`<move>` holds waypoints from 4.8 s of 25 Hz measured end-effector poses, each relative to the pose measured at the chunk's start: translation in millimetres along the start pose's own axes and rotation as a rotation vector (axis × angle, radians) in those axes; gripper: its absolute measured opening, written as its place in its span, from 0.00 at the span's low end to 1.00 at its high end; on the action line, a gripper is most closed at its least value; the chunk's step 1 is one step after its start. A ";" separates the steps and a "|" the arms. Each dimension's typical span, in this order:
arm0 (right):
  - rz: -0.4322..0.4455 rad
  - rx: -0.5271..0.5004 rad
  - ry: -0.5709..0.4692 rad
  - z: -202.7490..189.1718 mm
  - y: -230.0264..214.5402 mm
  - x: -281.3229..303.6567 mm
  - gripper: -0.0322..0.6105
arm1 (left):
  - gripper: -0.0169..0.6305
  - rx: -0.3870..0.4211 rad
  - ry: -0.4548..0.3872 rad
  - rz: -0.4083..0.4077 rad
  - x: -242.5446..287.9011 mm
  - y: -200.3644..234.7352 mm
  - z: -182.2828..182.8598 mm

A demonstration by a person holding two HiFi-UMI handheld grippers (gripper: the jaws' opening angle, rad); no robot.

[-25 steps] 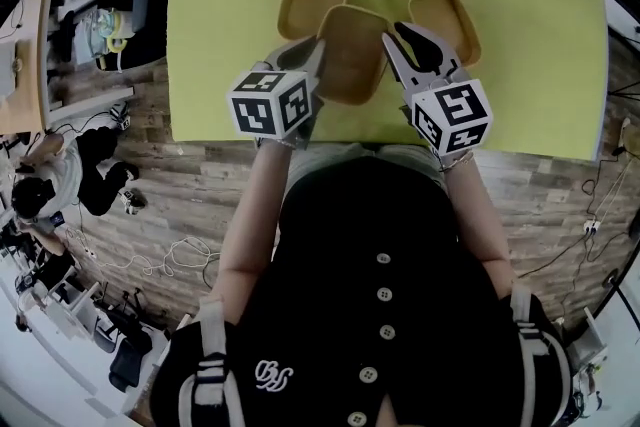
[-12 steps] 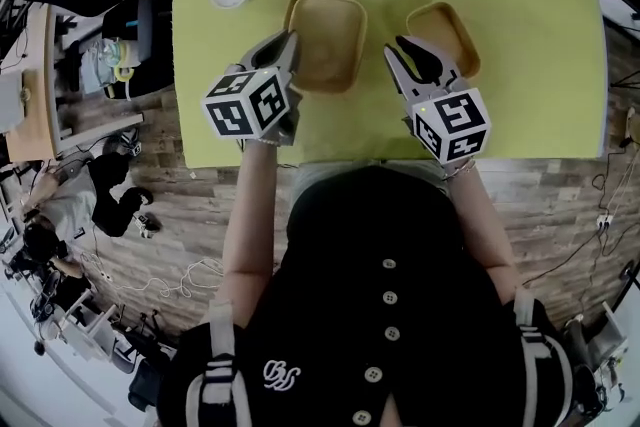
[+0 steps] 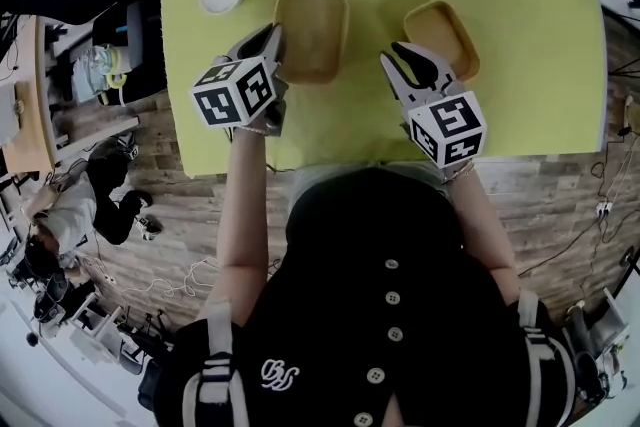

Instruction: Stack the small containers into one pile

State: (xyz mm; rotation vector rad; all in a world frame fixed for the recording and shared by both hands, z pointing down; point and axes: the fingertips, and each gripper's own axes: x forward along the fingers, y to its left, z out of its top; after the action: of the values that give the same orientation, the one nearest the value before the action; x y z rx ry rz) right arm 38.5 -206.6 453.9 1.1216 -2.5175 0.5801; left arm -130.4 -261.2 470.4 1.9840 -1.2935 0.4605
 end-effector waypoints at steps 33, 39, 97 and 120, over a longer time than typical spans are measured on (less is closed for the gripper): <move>-0.034 0.048 0.056 -17.6 -21.6 14.7 0.17 | 0.26 0.046 0.113 -0.012 38.7 22.3 -21.8; -0.046 0.045 0.051 -15.1 -25.3 14.0 0.17 | 0.38 0.054 0.103 -0.011 37.4 22.2 -19.5; -0.211 -0.021 0.337 -75.2 -165.1 -46.1 0.11 | 0.27 0.128 0.113 -0.361 28.5 -138.5 -55.7; 0.000 0.042 0.127 21.8 -50.1 -9.7 0.10 | 0.28 0.048 0.040 -0.320 -19.4 -85.8 -67.9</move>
State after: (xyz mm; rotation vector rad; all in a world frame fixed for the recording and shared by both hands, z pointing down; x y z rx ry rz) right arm 79.9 -241.6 442.3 1.0642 -2.4079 0.6843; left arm -56.2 -178.5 472.9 2.1603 -0.9243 0.3756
